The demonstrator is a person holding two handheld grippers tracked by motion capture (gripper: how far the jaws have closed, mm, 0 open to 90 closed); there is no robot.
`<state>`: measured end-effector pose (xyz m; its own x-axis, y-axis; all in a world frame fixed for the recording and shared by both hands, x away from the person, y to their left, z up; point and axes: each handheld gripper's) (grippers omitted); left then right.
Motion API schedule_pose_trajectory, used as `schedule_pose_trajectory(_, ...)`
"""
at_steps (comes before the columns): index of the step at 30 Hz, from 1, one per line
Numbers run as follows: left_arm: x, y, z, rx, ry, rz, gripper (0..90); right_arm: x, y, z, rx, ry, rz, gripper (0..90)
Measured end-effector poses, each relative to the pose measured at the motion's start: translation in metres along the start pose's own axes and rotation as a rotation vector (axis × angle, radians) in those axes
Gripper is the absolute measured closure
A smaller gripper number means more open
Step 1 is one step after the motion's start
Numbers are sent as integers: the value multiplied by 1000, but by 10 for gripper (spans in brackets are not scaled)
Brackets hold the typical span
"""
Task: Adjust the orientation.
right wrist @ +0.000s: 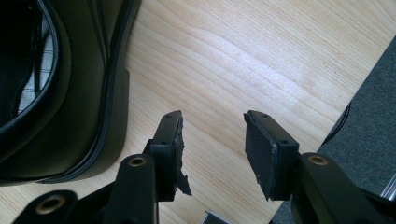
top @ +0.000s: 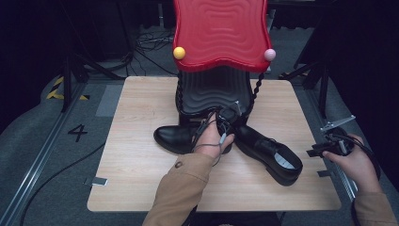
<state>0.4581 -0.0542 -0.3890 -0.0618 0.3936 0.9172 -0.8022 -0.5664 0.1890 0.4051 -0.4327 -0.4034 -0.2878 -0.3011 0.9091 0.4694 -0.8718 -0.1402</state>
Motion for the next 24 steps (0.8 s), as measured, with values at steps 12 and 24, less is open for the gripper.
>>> schedule_pose_trajectory(12,26,22,-19,-116,-69,1,794,-2,0,1,1,-7,3,571)
schedule_pose_trajectory(24,52,58,-88,-225,-147,-39,751,-4,-2,2,4,-11,-1,564)
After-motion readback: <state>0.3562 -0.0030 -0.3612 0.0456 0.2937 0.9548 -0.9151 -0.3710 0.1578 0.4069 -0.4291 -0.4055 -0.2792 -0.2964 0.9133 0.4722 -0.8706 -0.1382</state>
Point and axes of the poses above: each handheld gripper's, and its own axes: x roughly backward along the jaws, z roughly out of its top, y roughly to its right, and after that the axes turned 10 degrees about -x, right-handed
